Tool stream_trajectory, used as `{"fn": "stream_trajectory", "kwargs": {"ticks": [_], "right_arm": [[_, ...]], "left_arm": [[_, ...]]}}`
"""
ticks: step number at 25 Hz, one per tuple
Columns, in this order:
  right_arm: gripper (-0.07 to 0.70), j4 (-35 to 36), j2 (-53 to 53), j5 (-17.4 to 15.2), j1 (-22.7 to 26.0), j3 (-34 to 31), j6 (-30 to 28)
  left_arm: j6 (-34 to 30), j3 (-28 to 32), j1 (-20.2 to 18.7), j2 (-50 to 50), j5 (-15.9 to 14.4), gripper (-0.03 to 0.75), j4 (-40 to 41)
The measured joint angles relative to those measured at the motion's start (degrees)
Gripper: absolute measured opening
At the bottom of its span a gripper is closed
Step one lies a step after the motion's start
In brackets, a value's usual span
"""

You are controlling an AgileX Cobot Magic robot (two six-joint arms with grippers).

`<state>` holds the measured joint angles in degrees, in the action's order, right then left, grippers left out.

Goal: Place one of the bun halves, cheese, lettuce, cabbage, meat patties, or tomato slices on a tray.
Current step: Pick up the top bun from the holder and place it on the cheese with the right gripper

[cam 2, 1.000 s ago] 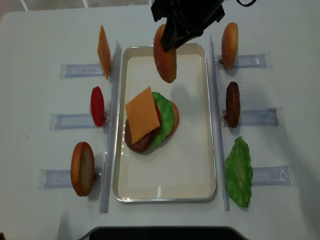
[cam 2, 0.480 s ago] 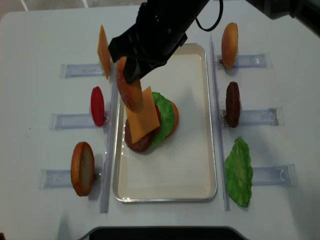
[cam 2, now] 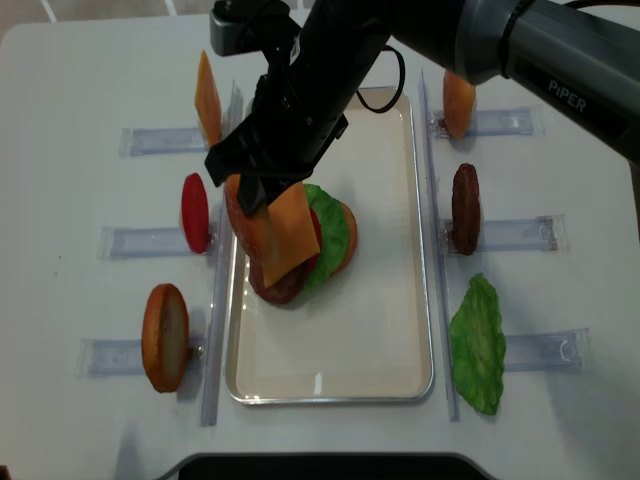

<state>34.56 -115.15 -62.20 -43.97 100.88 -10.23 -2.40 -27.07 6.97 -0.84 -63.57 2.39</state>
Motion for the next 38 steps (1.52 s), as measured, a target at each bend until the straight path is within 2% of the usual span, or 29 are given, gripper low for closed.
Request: {"fn": "stream_trajectory", "kwargs": {"ticks": [21,38], "right_arm": [[0.118,-0.5,-1.1,-0.1,2.3,0.0,-5.8],[0.118,0.9,-1.1,-1.4,2.3,-0.7,-6.0]], "left_arm": [[0.0,0.0,0.0,0.0,0.0,-0.001,0.0],[0.0,0.0,0.0,0.0,0.0,-0.001,0.0]]}}
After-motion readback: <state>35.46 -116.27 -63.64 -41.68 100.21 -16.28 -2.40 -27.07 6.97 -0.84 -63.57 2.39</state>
